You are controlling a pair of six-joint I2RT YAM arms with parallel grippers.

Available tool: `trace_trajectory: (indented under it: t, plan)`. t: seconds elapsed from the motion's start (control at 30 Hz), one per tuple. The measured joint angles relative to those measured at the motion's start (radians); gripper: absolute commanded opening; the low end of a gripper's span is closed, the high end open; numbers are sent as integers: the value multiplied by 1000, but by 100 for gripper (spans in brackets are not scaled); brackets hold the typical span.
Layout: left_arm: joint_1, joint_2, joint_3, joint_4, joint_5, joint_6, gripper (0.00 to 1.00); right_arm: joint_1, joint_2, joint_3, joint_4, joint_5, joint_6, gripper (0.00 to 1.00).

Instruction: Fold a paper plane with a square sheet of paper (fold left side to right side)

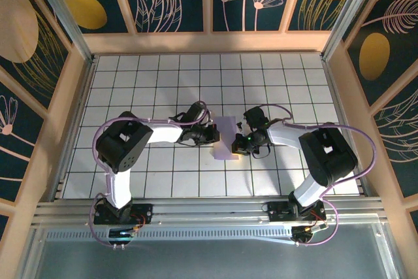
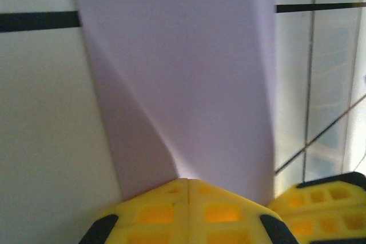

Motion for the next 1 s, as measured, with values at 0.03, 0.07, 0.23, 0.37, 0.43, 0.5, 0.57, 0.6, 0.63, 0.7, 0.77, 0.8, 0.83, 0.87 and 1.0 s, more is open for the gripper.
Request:
trace_trajectory:
  t: [0.03, 0.07, 0.23, 0.37, 0.43, 0.5, 0.57, 0.6, 0.63, 0.7, 0.77, 0.8, 0.83, 0.87, 1.0]
  plan:
    - [0, 1, 5, -4, -6, 0, 1, 0, -1, 0, 0, 0, 1, 2]
    - [0, 4, 10, -5, -8, 0, 1, 0, -3, 0, 0, 0, 3, 6]
    - [-2, 11, 20, -12, -11, 0, 0, -2, -31, 2, -6, 26, 19, 27]
    - [-2, 11, 20, -12, -11, 0, 0, -51, -106, 0, -41, 26, 26, 40]
    - [-2, 11, 20, -12, -11, 0, 0, -101, -159, -12, -39, 10, 26, 43]
    - [-2, 11, 20, -12, -11, 0, 0, -146, -203, -34, -37, -6, 24, 46]
    - [-2, 11, 20, -12, -11, 0, 0, -164, -214, -61, -36, -27, 24, 46]
    - [-2, 11, 20, -12, -11, 0, 0, -164, -214, -77, -33, -40, 25, 46]
    - [-2, 11, 20, -12, -11, 0, 0, -164, -212, -95, -31, -57, 25, 46]
    - [-2, 11, 20, -12, -11, 0, 0, -164, -208, -128, -30, -90, 27, 46]
    - [-2, 11, 20, -12, -11, 0, 0, -164, -195, -143, -24, -112, 29, 46]
    - [-2, 11, 20, -12, -11, 0, 0, -164, -187, -145, -23, -122, 30, 46]
    - [-2, 11, 20, -12, -11, 0, 0, -163, -180, -146, -16, -130, 32, 46]
    - [-2, 11, 20, -12, -11, 0, 0, -162, -171, -146, -5, -137, 33, 46]
    - [-2, 11, 20, -12, -11, 1, 0, -152, -144, -146, 35, -161, 49, 45]
